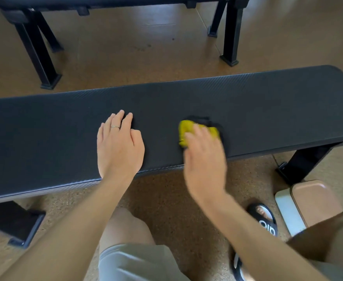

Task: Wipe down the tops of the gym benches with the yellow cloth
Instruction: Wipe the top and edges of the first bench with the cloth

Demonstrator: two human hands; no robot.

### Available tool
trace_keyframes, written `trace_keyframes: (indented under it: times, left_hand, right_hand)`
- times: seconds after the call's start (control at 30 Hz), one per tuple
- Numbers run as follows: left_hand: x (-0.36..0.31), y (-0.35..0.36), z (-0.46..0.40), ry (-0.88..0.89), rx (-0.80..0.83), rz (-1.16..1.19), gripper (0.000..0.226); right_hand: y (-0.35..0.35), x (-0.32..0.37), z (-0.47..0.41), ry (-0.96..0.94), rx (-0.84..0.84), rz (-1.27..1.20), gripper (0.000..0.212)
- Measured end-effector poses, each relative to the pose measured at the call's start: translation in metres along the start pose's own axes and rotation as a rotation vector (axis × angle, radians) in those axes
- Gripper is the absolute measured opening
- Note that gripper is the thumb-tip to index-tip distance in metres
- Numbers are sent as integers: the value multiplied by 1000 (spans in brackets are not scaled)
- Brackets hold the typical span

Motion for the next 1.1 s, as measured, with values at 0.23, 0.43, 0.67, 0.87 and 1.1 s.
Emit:
trace_keyframes:
  times: [0.23, 0.43, 0.67, 0.87, 1.1]
  left_hand:
    - [25, -26, -12, 49, 61, 145, 48]
    - [79, -43, -10, -26, -37, 4, 39]
    - [84, -38, -9, -32, -50, 34, 37]
    - [86, -38, -9, -59, -35, 70, 43]
    - [88, -36, -9, -54, -28, 95, 45]
  right_hand:
    - [-3, -27, -4, -326, 176, 31, 38]
    - [0, -23, -16, 8, 102, 35, 40]
    - [29, 85, 7, -482, 280, -86, 39]
    - [14, 27, 24, -800, 366, 89, 45]
    - [44, 96, -56, -730, 437, -43, 36]
Point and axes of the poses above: each hand's wrist, its own z-axis away from the middle knuckle, its own y-axis out of the palm, x = y × z, the point moved 4 cm from there along -z, towards the middle knuckle, and after that the axes turned 4 degrees about x, right-handed, at the moved point
